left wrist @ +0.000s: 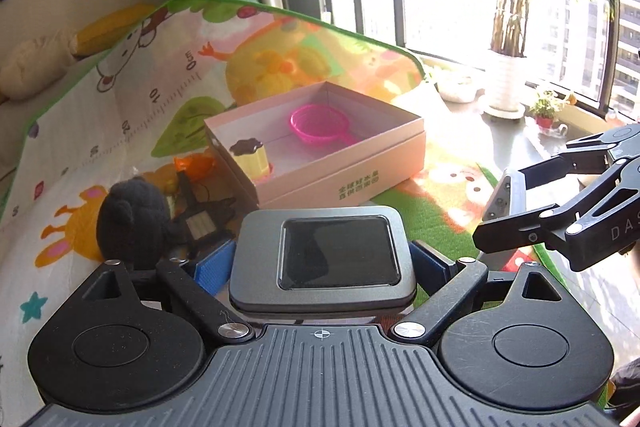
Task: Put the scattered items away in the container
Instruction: 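Lower tin and charger into the pink box and open both grippers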
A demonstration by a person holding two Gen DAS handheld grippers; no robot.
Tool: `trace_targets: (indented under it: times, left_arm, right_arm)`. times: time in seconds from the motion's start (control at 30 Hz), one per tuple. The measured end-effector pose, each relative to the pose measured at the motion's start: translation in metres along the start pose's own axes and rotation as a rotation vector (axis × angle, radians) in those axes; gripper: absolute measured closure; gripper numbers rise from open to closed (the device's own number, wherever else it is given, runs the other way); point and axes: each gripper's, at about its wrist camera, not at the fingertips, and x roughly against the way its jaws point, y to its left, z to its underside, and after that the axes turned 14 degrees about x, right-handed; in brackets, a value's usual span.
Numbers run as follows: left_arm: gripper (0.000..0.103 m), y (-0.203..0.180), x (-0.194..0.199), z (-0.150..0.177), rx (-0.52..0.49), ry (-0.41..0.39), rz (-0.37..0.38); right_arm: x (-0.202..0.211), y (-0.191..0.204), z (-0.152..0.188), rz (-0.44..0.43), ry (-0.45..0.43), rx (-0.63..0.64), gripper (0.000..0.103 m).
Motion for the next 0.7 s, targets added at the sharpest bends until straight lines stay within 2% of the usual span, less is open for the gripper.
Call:
trace_targets:
  times: [0.3, 0.5, 0.6, 0.7]
  left_arm:
    - [0.008, 0.002, -0.023, -0.044, -0.057, -0.097, 0.023]
    - [0.007, 0.012, -0.074, -0.077, -0.028, -0.147, 0.024]
    - [0.007, 0.022, -0.101, -0.086, 0.011, -0.102, 0.045]
    - [0.005, 0.033, -0.096, -0.081, 0.055, -0.067, 0.047]
  right_arm:
    - [0.011, -0.017, -0.04, 0.042, -0.097, 0.025, 0.011]
    - [-0.006, -0.046, -0.103, 0.113, -0.176, 0.027, 0.011]
    - [-0.033, -0.065, -0.134, 0.084, -0.176, -0.036, 0.011]
    - [-0.065, -0.078, -0.151, 0.028, -0.12, -0.112, 0.003]
